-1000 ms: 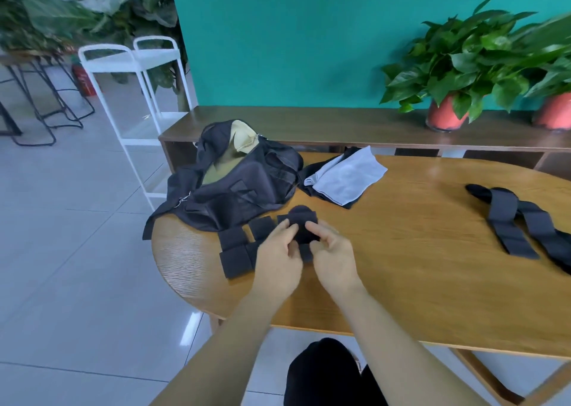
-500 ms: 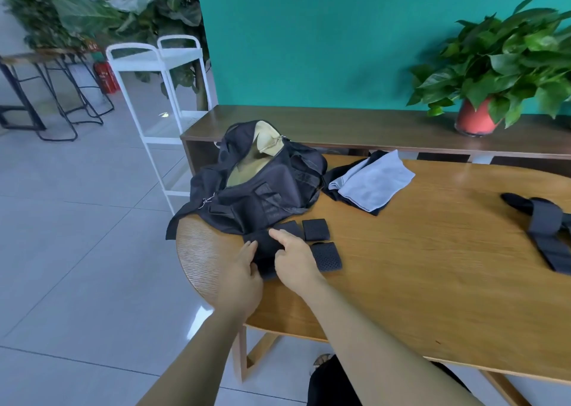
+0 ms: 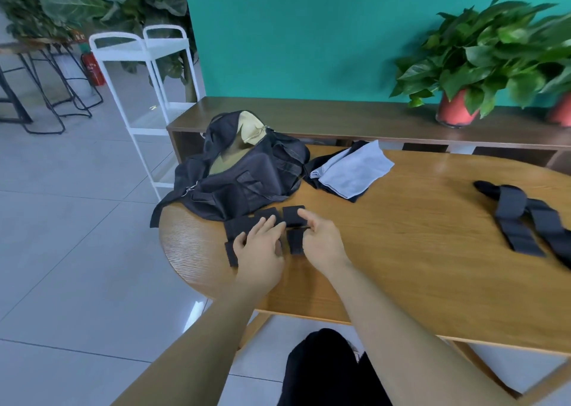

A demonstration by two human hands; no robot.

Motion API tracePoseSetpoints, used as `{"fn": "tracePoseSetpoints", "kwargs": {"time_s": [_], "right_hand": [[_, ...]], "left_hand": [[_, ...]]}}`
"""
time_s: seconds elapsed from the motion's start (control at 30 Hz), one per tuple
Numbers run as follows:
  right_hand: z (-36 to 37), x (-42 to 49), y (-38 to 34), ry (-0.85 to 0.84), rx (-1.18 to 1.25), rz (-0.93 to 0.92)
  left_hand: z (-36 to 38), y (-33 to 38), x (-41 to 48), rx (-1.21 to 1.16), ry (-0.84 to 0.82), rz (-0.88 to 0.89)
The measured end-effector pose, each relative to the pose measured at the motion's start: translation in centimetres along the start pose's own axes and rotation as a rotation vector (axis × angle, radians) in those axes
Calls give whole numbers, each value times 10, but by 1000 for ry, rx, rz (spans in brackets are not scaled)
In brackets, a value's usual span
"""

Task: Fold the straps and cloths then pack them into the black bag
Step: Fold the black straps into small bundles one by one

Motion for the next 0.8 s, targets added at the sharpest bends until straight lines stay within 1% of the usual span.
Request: {"fn": "tracePoseSetpoints", "kwargs": {"time_s": [0.3,0.5,0.57,0.67,0.73,0.8], "right_hand": [[-108,11,72,152,-18,154],[-180,23,119,282,-91,186],[-205,29,134,332,-193,169],[-244,36,157,382,-444,175],[-263,40,172,381,-562,218],[-277,44,188,354,-614,264]], "left_hand": [[49,96,-13,-94,-122,135],[86,164,-14,-118,-196,250],[98,185,-14,-141,-208,281],[117,212,-14,-164,-226,341],[128,225,-15,-176,-244,364],[138,234,-16,-186,-252,376]]}}
Point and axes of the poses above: each hand's wrist, its own x-axis towards the middle knuckle, its own z-axis out of the palm, y = z × x, the point moved 1 cm from there along x, towards the middle knuckle, and after that the axes turned 13 degrees about y, right-handed, at the moved point
